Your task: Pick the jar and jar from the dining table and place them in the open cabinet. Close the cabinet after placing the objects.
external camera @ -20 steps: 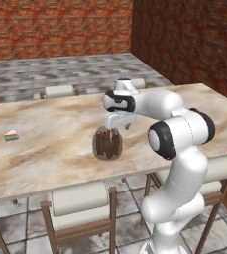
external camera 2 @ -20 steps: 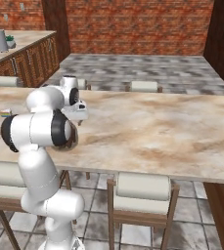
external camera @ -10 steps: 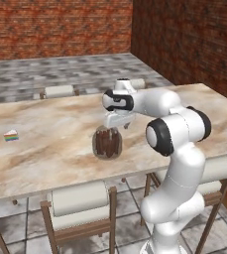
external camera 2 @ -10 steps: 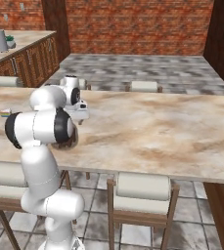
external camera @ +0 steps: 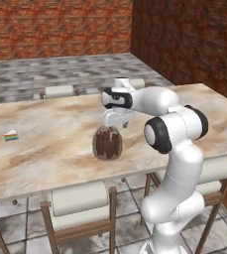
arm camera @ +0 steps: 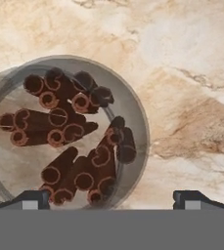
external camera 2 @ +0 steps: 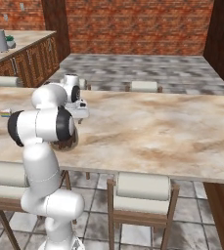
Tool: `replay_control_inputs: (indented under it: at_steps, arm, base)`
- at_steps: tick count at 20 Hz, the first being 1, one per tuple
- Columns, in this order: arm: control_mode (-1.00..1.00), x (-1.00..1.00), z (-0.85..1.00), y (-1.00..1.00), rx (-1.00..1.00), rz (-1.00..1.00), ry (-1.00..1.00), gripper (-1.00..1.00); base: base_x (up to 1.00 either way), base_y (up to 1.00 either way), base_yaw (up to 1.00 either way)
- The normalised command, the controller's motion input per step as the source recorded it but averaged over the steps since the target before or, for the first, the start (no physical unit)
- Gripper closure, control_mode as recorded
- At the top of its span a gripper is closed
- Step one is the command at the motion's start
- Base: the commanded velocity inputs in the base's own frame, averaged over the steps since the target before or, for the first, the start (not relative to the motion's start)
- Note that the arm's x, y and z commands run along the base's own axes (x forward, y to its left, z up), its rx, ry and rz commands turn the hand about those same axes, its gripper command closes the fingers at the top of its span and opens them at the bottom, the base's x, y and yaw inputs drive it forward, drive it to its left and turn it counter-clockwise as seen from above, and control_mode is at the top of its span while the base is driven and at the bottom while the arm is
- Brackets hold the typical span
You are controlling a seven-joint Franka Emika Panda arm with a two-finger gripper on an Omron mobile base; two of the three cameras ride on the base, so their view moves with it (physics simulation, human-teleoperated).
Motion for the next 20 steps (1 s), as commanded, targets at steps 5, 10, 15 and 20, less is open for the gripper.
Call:
replay_control_inputs:
  at_steps: [5, 10, 15, 20]
  arm:
    - [-1.0, 0.17, -0.08, 0.06, 0.0, 0.0, 0.0, -1.0]
    - [-1.0, 0.31, -0.18, 0.0, 0.0, 0.0, 0.0, -1.0]
    - [-1.0, 0.18, -0.19, 0.0, 0.0, 0.0, 0.03, -1.0]
    - [-1.0, 0.01, -0.21, 0.0, 0.0, 0.0, 0.08, -1.0]
  base:
    - [0.0, 0.0, 0.0]
    - [0.0, 0.0, 0.0]
    - [0.0, 0.0, 0.0]
    - [0.0, 0.0, 0.0]
